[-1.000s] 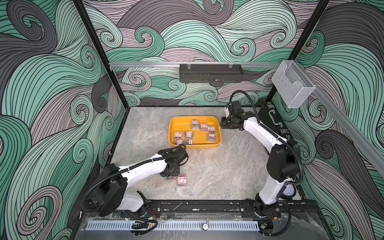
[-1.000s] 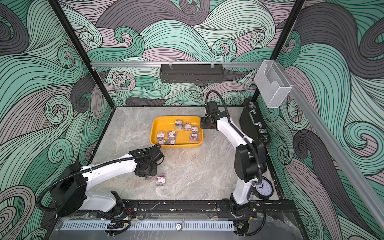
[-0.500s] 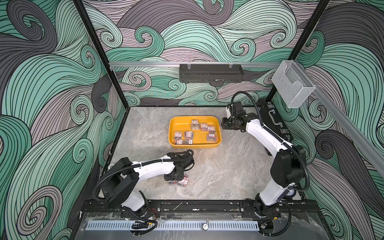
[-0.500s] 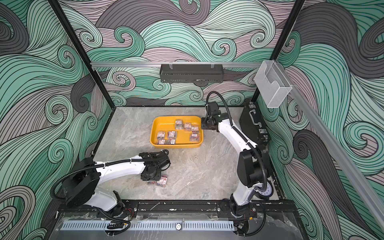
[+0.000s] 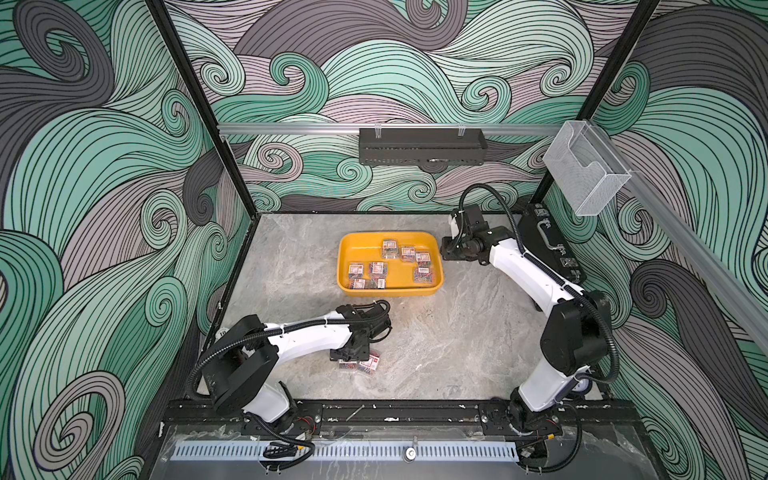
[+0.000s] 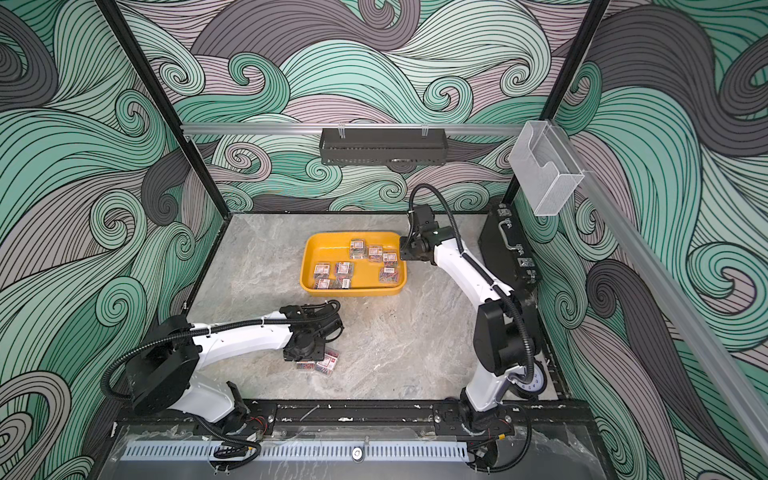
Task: Take the paper clips out of the storage box
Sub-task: Adjust the storage box at the center of the board, then adjust the boxed paper clips at the center of the board.
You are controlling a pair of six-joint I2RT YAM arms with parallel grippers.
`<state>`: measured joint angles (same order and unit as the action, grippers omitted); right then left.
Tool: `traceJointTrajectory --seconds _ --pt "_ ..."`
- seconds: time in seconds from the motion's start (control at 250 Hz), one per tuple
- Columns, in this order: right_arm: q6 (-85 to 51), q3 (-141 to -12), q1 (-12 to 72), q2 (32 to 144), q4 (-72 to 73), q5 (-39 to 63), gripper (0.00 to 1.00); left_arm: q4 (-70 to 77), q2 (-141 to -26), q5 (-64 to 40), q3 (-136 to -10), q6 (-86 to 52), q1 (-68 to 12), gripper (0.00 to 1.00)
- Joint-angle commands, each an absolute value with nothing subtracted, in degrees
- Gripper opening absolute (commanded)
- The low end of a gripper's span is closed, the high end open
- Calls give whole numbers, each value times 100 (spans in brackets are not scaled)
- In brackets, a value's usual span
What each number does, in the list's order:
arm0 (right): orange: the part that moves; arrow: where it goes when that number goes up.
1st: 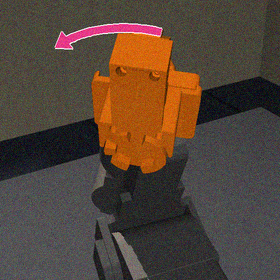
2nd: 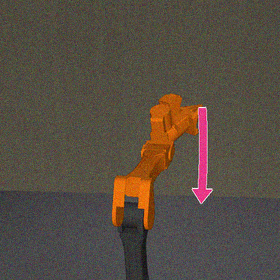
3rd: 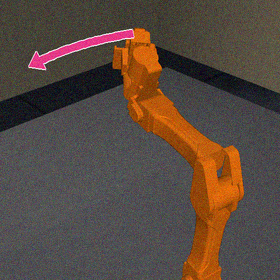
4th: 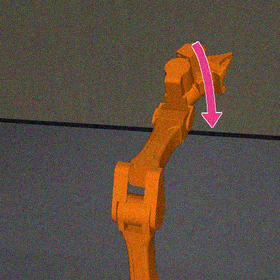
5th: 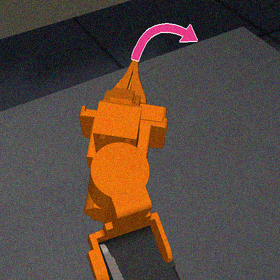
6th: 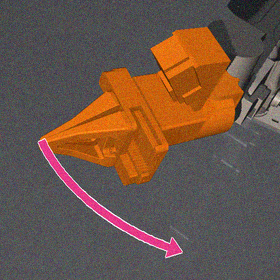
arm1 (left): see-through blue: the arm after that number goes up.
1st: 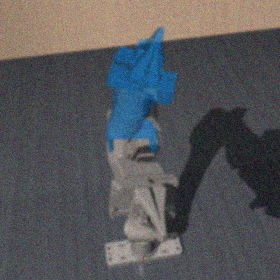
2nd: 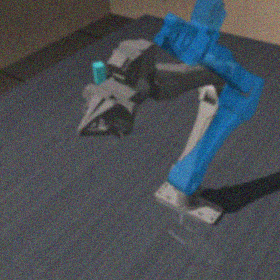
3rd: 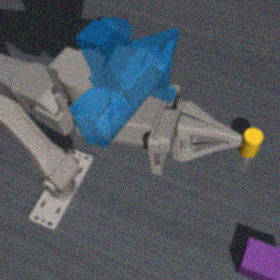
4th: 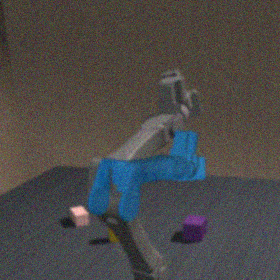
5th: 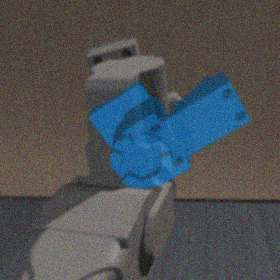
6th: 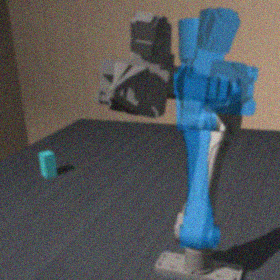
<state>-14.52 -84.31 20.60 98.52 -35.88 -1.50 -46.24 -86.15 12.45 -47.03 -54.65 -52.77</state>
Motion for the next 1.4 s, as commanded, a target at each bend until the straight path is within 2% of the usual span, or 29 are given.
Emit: traceJointTrajectory --seconds 0.0,0.348,0.555,0.679,0.831,1.043,1.398 --pt "-1406 -8287 2170 9580 -3747 -207 46 -4640 -8448 1323 -4827 -5500 -5332 65" --pt "-1987 -6593 2970 7934 -3189 204 52 -4444 -7546 1264 -4534 -5427 -5132 72" --pt "-3217 -4821 4155 6811 -2080 677 49 -4314 -6903 1028 -4113 -5113 -4327 71" --pt "-3861 -4200 4741 6579 -1512 763 49 -4061 -6497 755 -3876 -4833 -3673 70" --pt "-4508 -3726 5395 6769 -810 774 51 -3777 -6177 760 -3696 -4595 -3165 69" --pt "-4951 -3708 6081 7690 65 896 51 -3554 -6064 709 -3751 -4267 -2576 69" --pt "-5218 -4065 6552 8698 665 1295 56 -3545 -6157 435 -3806 -4048 -2077 69"
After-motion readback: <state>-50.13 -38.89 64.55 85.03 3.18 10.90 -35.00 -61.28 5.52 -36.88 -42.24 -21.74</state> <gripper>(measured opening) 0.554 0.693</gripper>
